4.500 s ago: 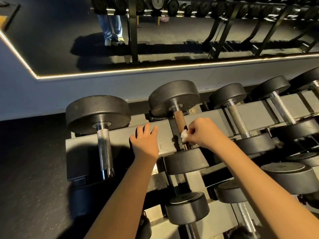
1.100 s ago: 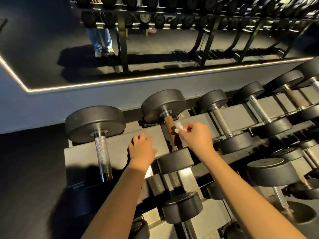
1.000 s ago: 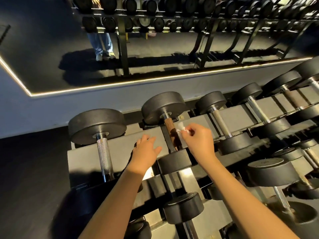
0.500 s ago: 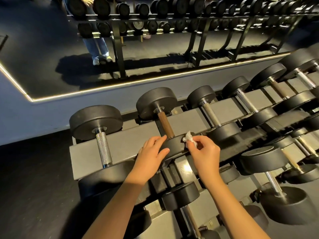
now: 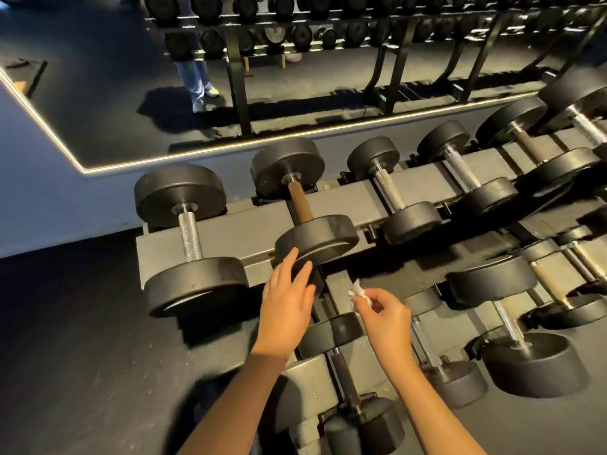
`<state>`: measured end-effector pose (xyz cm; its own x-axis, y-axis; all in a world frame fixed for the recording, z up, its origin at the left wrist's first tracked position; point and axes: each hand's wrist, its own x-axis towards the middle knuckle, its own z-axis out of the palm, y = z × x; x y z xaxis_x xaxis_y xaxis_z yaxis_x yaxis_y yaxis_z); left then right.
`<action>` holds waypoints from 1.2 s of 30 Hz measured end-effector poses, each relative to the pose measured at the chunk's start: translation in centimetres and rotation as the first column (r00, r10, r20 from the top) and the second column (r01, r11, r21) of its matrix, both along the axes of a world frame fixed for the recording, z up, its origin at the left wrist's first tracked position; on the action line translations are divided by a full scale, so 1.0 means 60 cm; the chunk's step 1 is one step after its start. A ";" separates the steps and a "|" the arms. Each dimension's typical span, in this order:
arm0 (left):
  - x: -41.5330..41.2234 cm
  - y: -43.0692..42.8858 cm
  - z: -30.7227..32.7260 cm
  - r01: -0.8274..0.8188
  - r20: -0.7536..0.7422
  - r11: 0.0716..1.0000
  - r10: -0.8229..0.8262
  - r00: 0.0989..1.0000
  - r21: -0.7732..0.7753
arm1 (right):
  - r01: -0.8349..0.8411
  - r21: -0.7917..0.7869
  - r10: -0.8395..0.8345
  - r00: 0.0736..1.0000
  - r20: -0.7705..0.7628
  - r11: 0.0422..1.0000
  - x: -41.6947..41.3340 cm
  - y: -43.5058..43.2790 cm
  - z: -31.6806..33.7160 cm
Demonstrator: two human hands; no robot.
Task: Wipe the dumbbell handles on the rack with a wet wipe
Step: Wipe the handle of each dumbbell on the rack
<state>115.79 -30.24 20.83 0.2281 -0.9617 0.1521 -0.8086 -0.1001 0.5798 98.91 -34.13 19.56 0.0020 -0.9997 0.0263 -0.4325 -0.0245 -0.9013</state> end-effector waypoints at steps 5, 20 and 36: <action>-0.059 0.041 -0.070 0.030 -0.028 0.987 -0.025 0.999 0.160 | -0.086 0.072 0.086 0.996 0.005 0.994 -0.065 0.043 -0.053; -0.099 0.099 -0.289 0.056 -0.019 0.947 -0.053 0.998 0.317 | -0.232 0.282 0.302 0.923 -0.237 0.931 -0.097 0.086 -0.258; -0.110 0.108 -0.322 0.033 -0.047 0.969 -0.022 0.999 0.243 | -0.302 0.291 0.402 0.825 -0.398 0.908 -0.077 0.056 -0.347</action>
